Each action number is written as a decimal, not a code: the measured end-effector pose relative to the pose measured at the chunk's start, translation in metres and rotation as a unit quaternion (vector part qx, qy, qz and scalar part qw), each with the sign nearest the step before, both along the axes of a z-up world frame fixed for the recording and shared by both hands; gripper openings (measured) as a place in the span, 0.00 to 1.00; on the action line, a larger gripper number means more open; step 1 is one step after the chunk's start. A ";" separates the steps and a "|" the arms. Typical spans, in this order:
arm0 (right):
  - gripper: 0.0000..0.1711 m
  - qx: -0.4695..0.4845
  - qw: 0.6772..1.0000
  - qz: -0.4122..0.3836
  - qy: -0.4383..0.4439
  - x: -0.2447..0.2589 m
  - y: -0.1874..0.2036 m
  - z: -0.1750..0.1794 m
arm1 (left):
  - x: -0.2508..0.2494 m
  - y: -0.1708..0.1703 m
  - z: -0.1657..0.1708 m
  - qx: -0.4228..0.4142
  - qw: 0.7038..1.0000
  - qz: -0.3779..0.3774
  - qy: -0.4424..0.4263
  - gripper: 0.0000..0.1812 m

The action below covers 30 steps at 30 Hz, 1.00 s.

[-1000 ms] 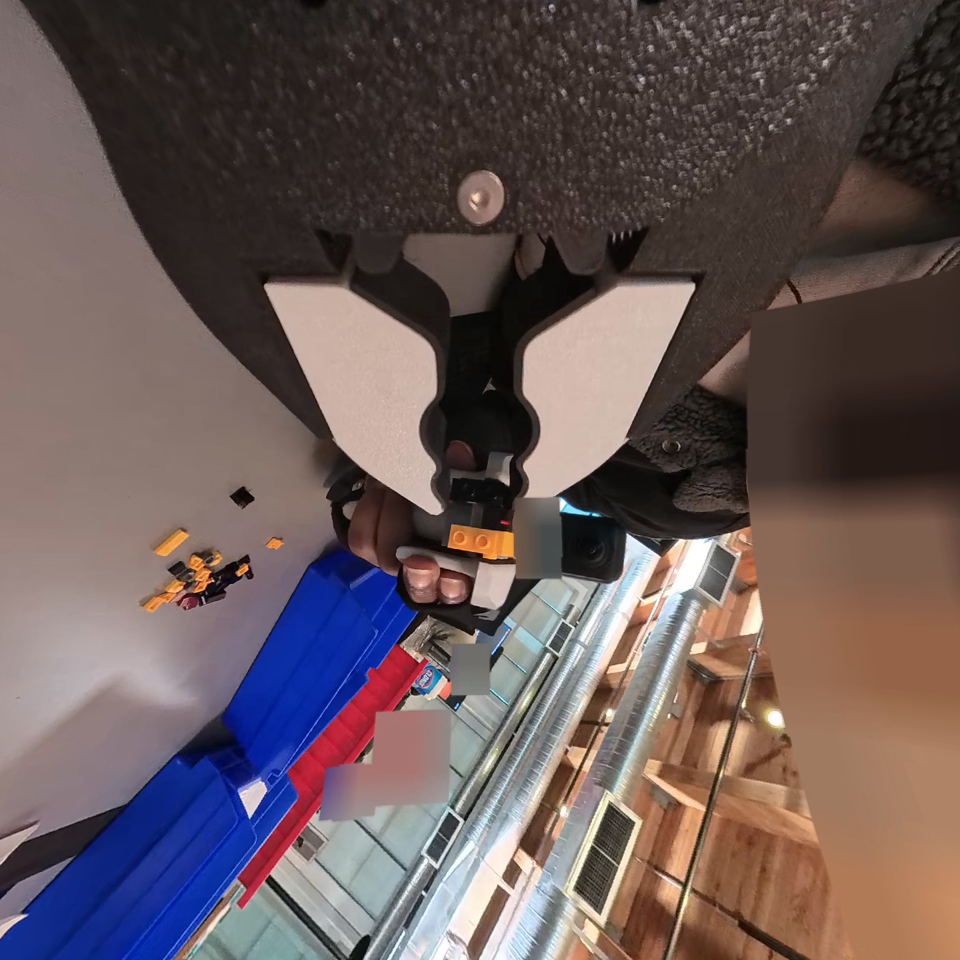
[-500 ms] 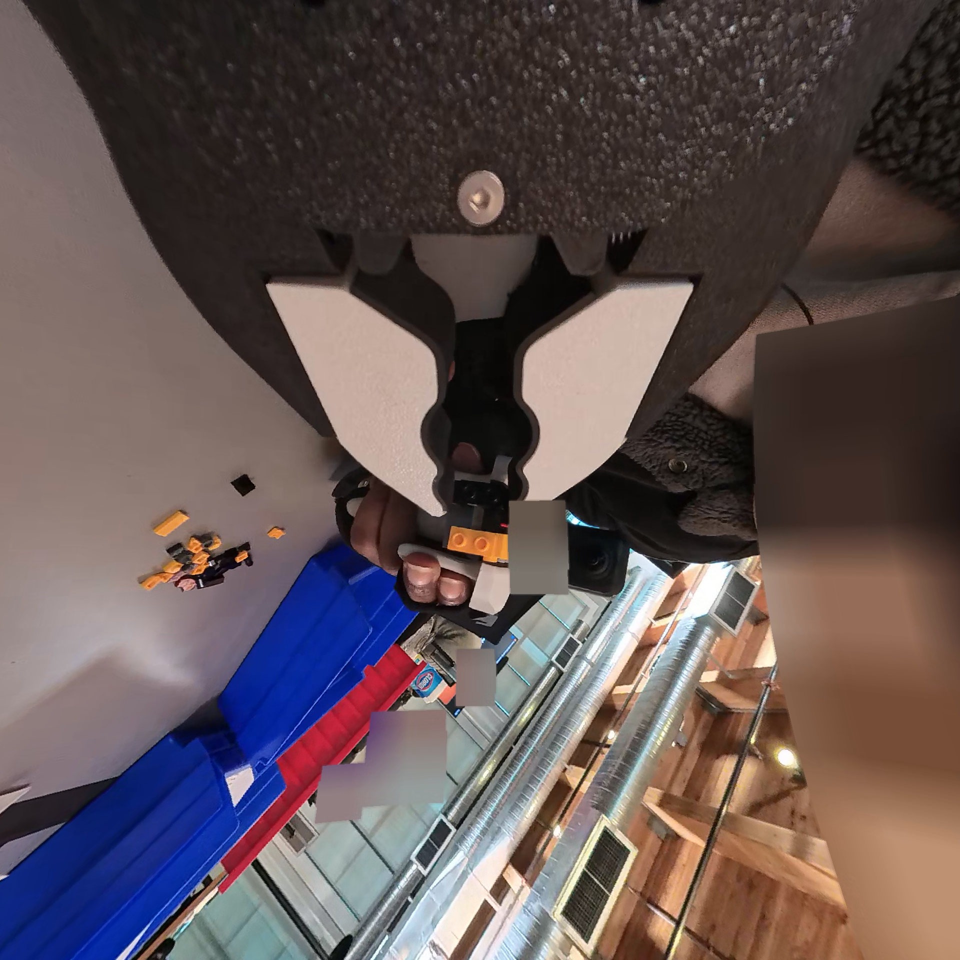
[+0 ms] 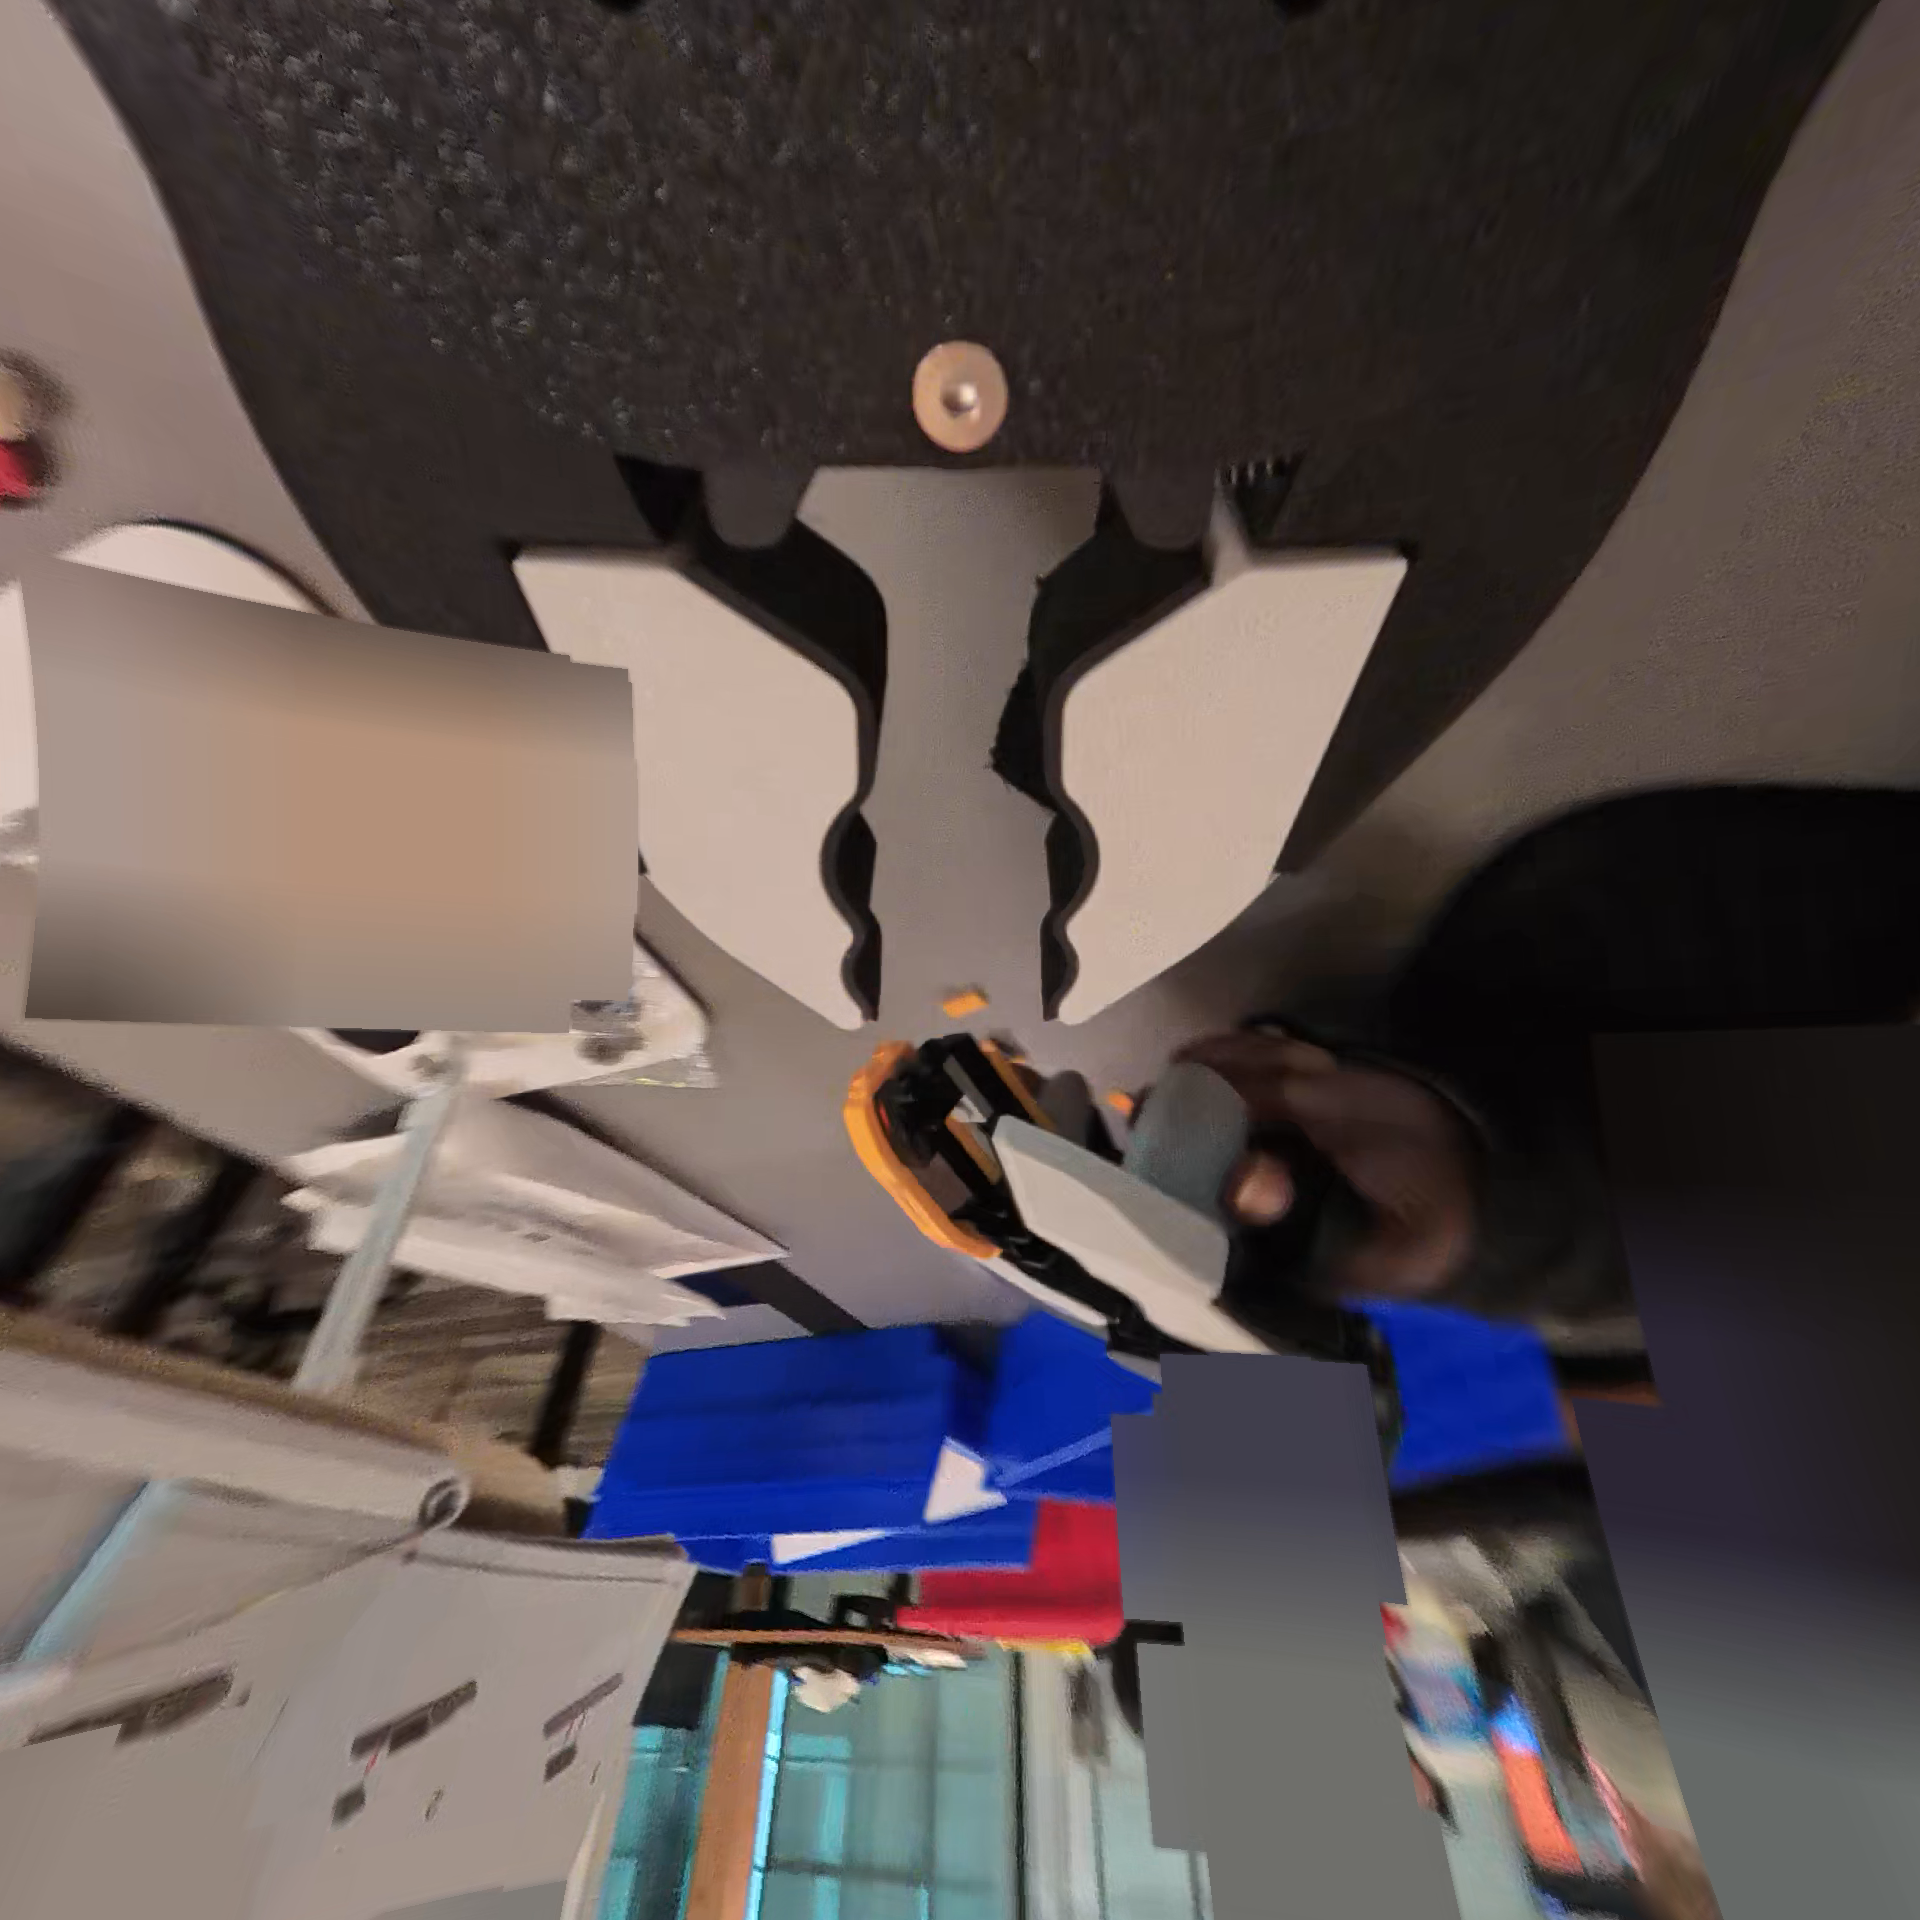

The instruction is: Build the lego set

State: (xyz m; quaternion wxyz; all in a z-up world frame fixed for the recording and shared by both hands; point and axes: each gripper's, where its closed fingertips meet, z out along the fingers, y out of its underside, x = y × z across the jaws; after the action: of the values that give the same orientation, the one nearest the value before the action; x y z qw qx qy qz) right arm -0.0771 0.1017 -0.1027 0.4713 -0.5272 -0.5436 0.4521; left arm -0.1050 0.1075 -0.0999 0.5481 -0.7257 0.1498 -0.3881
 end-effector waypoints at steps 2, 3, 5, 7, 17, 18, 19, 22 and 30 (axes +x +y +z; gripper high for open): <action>0.17 0.069 0.997 -0.016 -0.018 -0.001 0.000 -0.006 | 0.004 0.000 -0.011 -0.083 0.995 -0.022 -0.059 0.16; 0.17 0.098 0.994 -0.021 -0.031 -0.002 0.000 -0.010 | 0.006 0.000 -0.016 -0.113 0.990 -0.029 -0.077 0.16; 0.17 0.163 0.984 -0.032 -0.061 -0.003 0.004 -0.021 | 0.009 0.000 -0.025 -0.158 0.981 -0.040 -0.103 0.16; 0.17 0.205 0.975 -0.036 -0.077 -0.005 0.003 -0.027 | 0.010 0.000 -0.032 -0.196 0.971 -0.047 -0.125 0.16; 0.13 0.234 0.966 -0.014 -0.110 -0.009 -0.005 -0.040 | 0.015 -0.003 -0.048 -0.275 0.942 -0.070 -0.181 0.16; 0.13 0.233 0.966 -0.012 -0.110 -0.009 -0.005 -0.040 | 0.015 -0.003 -0.048 -0.278 0.939 -0.073 -0.186 0.16; 0.13 0.230 0.967 -0.011 -0.110 -0.009 -0.006 -0.040 | 0.016 -0.003 -0.048 -0.282 0.937 -0.076 -0.191 0.16; 0.15 0.220 0.969 -0.001 -0.110 -0.009 -0.007 -0.040 | 0.016 -0.004 -0.049 -0.286 0.934 -0.082 -0.199 0.16; 0.13 0.212 0.971 0.005 -0.105 -0.008 -0.010 -0.038 | 0.020 -0.008 -0.044 -0.304 0.914 -0.112 -0.246 0.16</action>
State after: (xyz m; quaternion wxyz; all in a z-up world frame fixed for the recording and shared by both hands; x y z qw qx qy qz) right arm -0.0855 0.0914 -0.1407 0.5102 -0.4569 -0.6765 0.2707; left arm -0.0853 0.0996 -0.1439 0.2740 -0.7175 -0.0346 -0.6394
